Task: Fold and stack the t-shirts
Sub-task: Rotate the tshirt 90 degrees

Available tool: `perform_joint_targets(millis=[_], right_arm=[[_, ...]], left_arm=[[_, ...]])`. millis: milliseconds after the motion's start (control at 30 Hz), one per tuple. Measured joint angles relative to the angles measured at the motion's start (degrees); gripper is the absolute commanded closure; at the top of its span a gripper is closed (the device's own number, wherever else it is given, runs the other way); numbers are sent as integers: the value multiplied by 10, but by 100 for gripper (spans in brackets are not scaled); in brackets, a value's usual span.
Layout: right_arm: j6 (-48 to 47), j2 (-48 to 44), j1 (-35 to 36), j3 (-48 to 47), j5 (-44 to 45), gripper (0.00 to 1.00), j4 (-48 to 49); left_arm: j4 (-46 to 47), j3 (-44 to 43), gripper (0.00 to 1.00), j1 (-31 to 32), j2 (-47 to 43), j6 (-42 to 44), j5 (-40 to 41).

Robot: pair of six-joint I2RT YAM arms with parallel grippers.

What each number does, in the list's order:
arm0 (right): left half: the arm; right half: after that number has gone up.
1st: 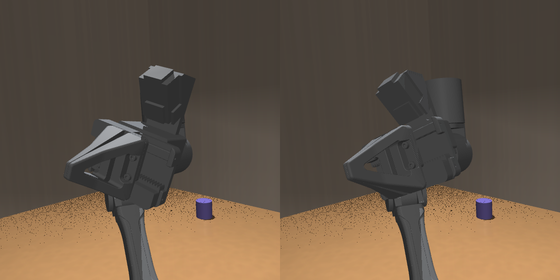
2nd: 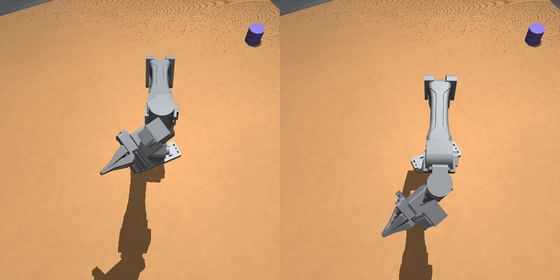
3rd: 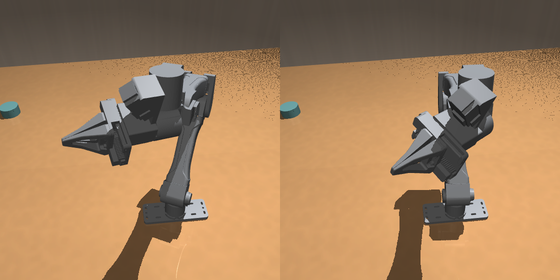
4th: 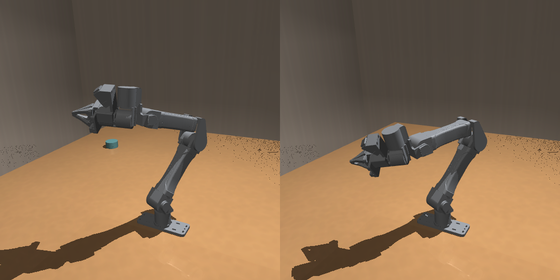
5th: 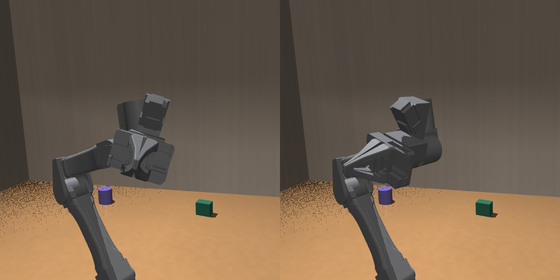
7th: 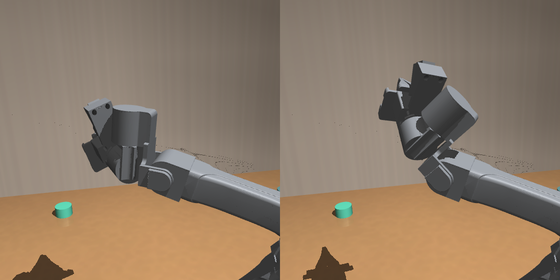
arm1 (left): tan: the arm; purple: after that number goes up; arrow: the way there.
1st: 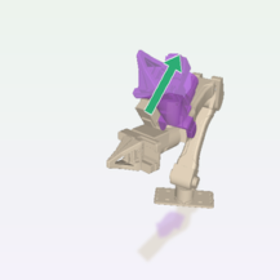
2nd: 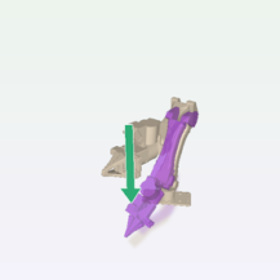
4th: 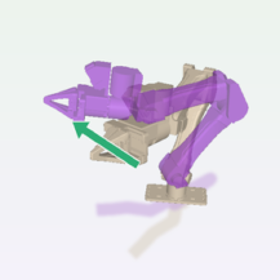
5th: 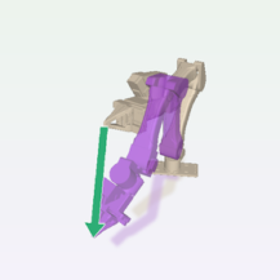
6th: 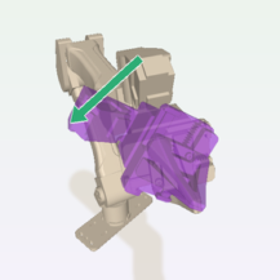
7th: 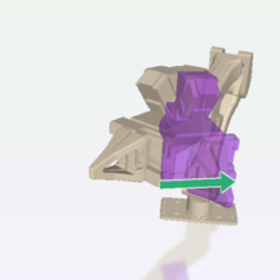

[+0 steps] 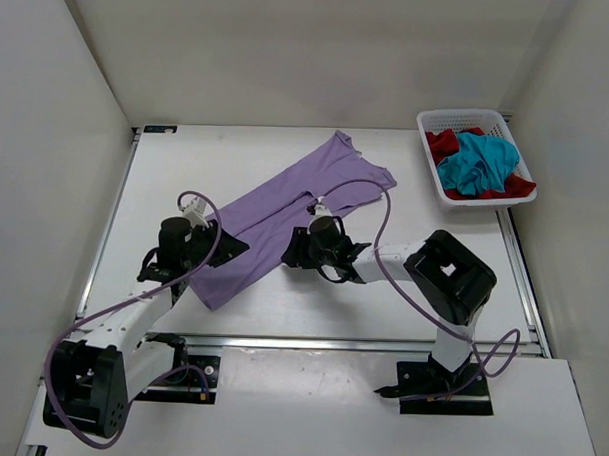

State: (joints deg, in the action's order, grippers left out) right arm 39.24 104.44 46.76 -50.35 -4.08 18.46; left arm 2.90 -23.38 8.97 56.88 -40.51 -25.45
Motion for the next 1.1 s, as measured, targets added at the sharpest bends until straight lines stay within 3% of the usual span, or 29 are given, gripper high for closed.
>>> perform_joint_targets(millis=[167,233,333,467,600,667,733,800,833,967,1100], right_arm=[[29,24,-11,-9,0,68,22],[36,34,-24,-13,-7,86,30],[46,48,-49,-17,-30,100,37],[48,40,-84,6,-59,100,51],[29,-32,-149,81,-88,100,28],[19,-80,-193,123,-101,98,12],[12,-128,-239,166,-113,87,2],[4,-157,-266,188,-122,70,-13],[1,-159,-268,187,-127,68,-18],[-7,-126,-216,138,-132,57,-34],[-1,-43,-116,54,-121,57,-17]], left_arm=[[0,0,75,9,15,4,-3],[3,0,75,10,19,2,-3],[9,0,76,16,25,0,-1],[10,0,75,35,38,0,5],[19,0,75,54,59,0,8],[27,0,75,65,79,0,10],[33,-1,76,76,102,0,12],[38,-1,75,84,125,-2,10],[38,-1,75,87,133,-2,10],[34,-4,75,87,134,-3,14],[31,-13,74,77,104,-2,21]])
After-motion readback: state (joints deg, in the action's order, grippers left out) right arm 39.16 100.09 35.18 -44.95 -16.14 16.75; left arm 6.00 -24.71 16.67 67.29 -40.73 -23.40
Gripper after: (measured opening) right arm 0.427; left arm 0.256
